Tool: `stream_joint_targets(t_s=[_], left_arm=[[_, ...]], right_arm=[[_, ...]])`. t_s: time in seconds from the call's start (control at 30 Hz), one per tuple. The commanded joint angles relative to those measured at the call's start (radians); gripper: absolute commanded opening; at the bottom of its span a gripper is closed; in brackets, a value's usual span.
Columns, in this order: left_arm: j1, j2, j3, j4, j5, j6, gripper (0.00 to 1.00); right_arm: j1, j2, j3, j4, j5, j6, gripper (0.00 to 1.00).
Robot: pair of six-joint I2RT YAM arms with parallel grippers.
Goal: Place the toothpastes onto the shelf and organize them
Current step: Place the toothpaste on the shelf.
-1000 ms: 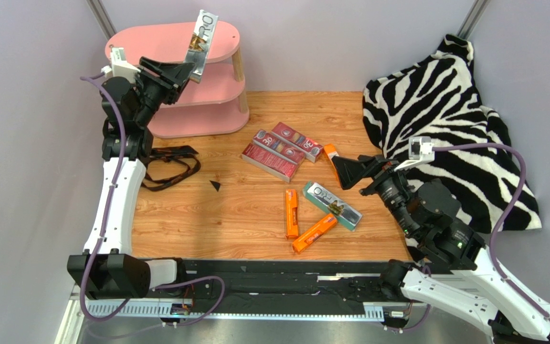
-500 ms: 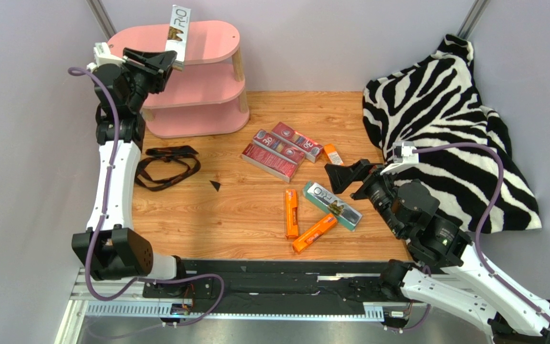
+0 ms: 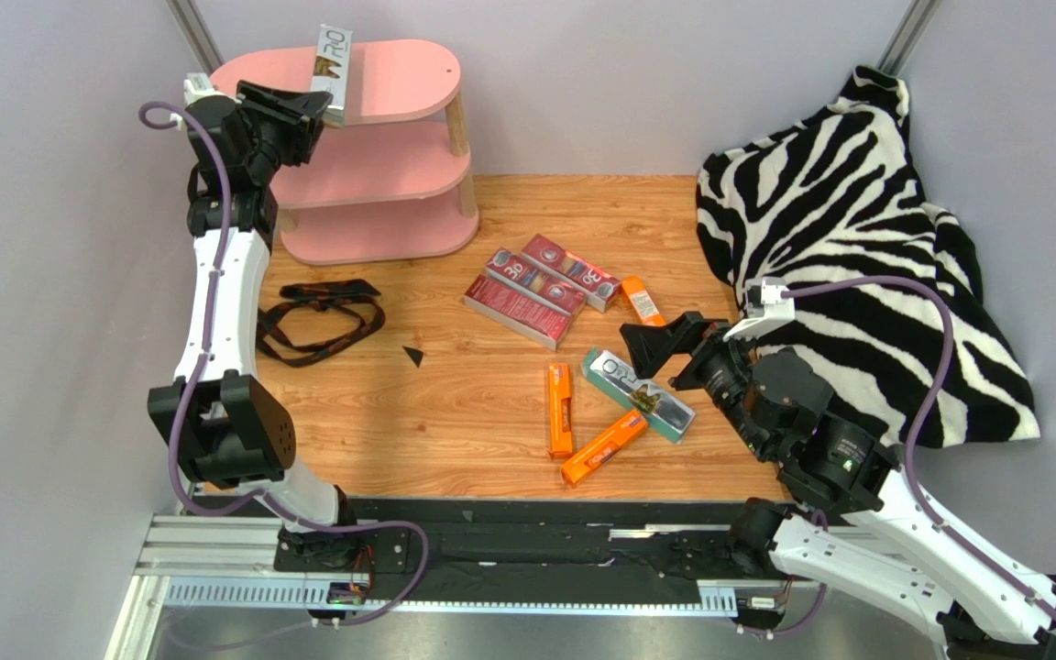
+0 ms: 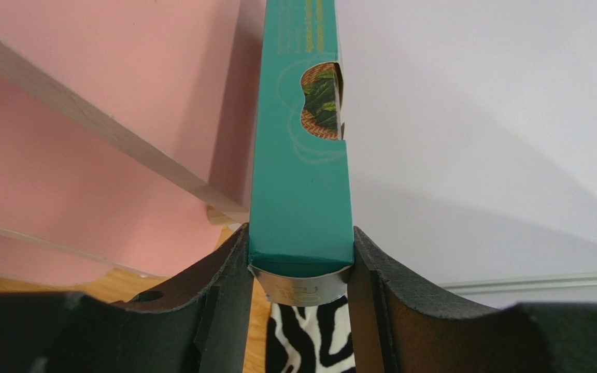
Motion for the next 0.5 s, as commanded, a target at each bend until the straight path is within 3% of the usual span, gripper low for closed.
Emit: stream_joint_targets(t_s=[0.0, 0.37, 0.47], left_arm=[[0.018, 0.038, 0.121, 0.007, 0.000, 0.037, 0.26], [0.027, 0.202, 0.322, -0.102, 0.031, 0.092, 0.31], [0.028, 0.237, 0.366, -0.147, 0.043, 0.100, 0.37]], right_arm=[[0.003, -0.007, -0.027, 0.009, -0.011, 0.027, 1.00], [0.003, 0.007, -0.042, 0.002, -0.030, 0.060, 1.00], [0.003, 0.006, -0.042, -0.006, -0.030, 0.063, 1.00]])
